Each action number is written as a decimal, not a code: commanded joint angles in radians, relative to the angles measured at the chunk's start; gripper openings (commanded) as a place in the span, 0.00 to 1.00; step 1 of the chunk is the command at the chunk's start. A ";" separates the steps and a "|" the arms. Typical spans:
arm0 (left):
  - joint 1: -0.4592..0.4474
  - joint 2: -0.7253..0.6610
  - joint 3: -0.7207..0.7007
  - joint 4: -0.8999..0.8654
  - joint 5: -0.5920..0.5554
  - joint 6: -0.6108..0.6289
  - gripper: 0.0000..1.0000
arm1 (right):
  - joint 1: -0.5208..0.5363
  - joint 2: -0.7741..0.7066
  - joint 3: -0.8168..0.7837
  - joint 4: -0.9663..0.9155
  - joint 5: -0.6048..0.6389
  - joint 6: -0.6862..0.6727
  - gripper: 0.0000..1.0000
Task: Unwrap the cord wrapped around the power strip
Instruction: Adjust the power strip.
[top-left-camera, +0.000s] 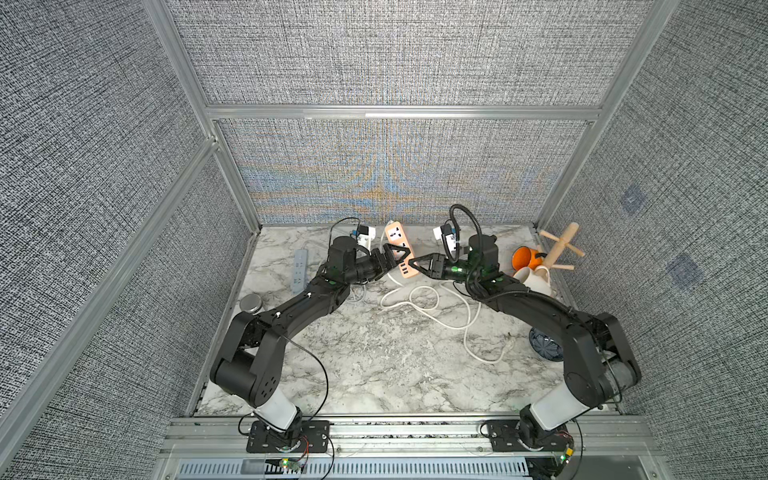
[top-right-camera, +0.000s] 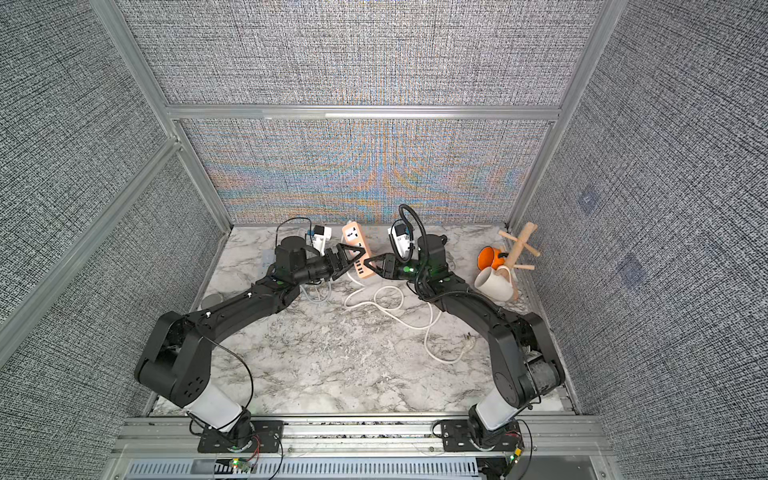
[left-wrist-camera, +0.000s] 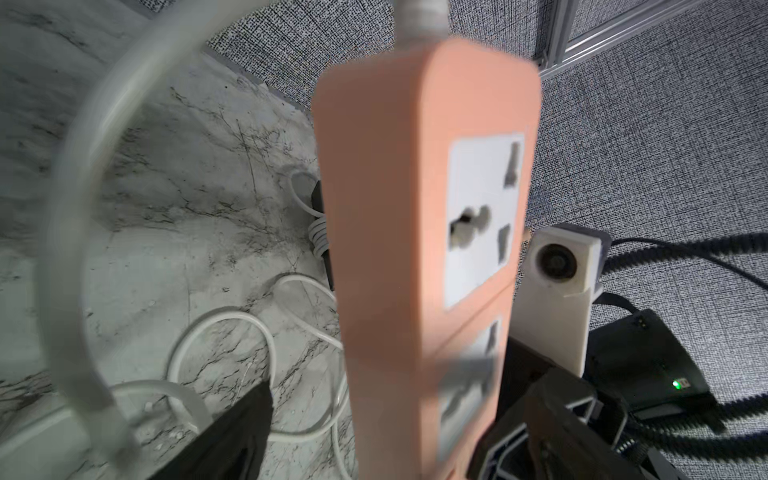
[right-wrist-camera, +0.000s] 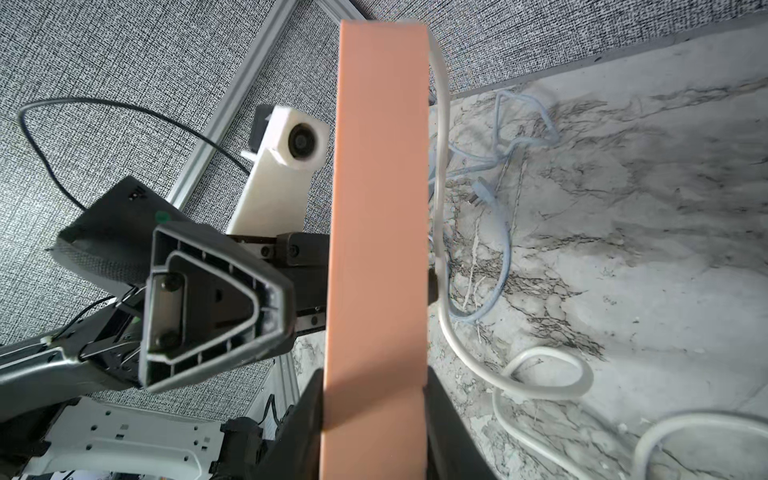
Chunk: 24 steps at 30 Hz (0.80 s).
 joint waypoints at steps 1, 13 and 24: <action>-0.004 0.025 0.020 0.130 0.009 -0.078 0.95 | 0.013 0.008 0.001 0.067 0.023 0.001 0.03; -0.007 0.041 0.111 -0.125 -0.023 0.057 0.61 | 0.086 0.014 0.113 -0.204 0.255 -0.184 0.03; -0.008 0.061 0.170 -0.202 -0.012 0.097 0.19 | 0.074 -0.023 0.133 -0.272 0.226 -0.266 0.44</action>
